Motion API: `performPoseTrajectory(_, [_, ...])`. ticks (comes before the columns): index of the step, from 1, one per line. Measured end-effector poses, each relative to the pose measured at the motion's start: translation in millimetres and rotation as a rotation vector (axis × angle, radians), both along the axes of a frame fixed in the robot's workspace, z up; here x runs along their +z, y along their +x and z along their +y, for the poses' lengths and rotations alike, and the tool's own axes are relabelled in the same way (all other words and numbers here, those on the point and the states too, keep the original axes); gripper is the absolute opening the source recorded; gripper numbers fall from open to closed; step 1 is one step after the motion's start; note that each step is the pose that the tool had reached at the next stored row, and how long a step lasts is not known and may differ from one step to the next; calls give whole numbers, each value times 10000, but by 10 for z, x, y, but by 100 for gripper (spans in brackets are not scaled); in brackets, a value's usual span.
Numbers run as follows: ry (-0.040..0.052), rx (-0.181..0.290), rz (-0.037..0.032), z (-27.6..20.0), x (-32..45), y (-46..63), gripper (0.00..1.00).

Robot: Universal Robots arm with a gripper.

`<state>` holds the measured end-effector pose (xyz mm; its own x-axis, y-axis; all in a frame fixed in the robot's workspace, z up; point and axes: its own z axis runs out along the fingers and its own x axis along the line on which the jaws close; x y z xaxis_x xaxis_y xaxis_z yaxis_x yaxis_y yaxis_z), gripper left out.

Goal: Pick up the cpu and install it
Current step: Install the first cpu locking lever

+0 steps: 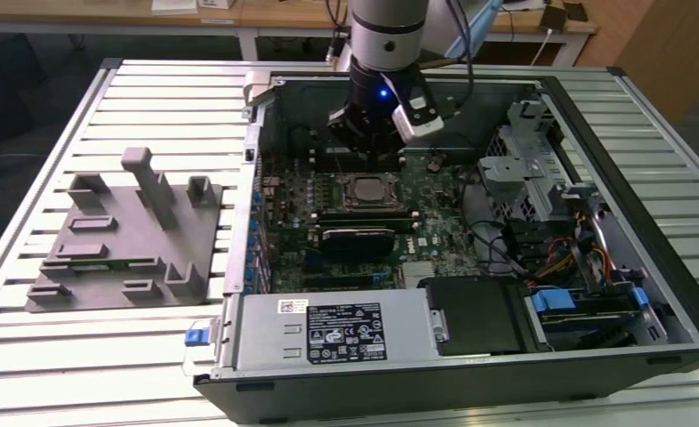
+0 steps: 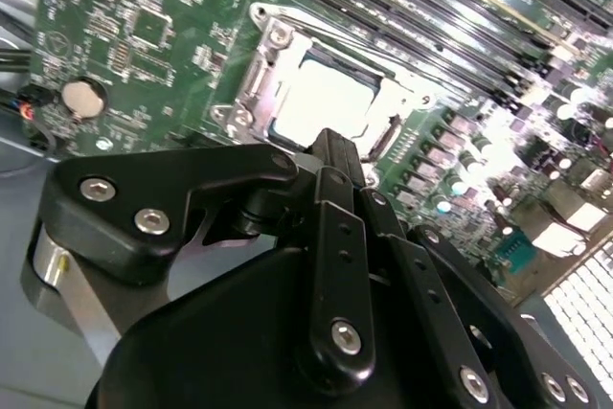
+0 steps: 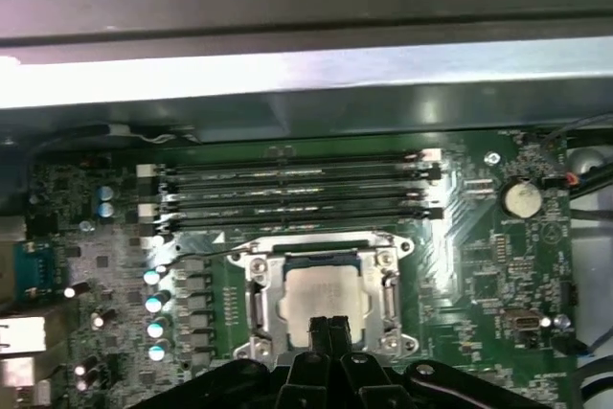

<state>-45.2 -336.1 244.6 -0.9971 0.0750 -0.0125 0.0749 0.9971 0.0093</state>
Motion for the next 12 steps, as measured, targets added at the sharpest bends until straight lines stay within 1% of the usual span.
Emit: performPoseTrajectory(12, [0,-2,-1,0,0,-316,11])
